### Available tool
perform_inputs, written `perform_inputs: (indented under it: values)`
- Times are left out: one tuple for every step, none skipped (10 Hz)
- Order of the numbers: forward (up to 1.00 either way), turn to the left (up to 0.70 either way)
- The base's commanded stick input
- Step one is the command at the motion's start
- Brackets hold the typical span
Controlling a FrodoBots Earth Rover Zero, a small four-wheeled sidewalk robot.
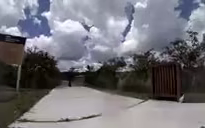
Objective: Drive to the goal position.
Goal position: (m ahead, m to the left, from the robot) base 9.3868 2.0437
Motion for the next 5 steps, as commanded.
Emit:
perform_inputs:
  values:
    - [0.7,0.0]
    - [0.7,0.0]
    - [0.7,0.0]
    - [0.7,0.0]
    - [0.7,0.0]
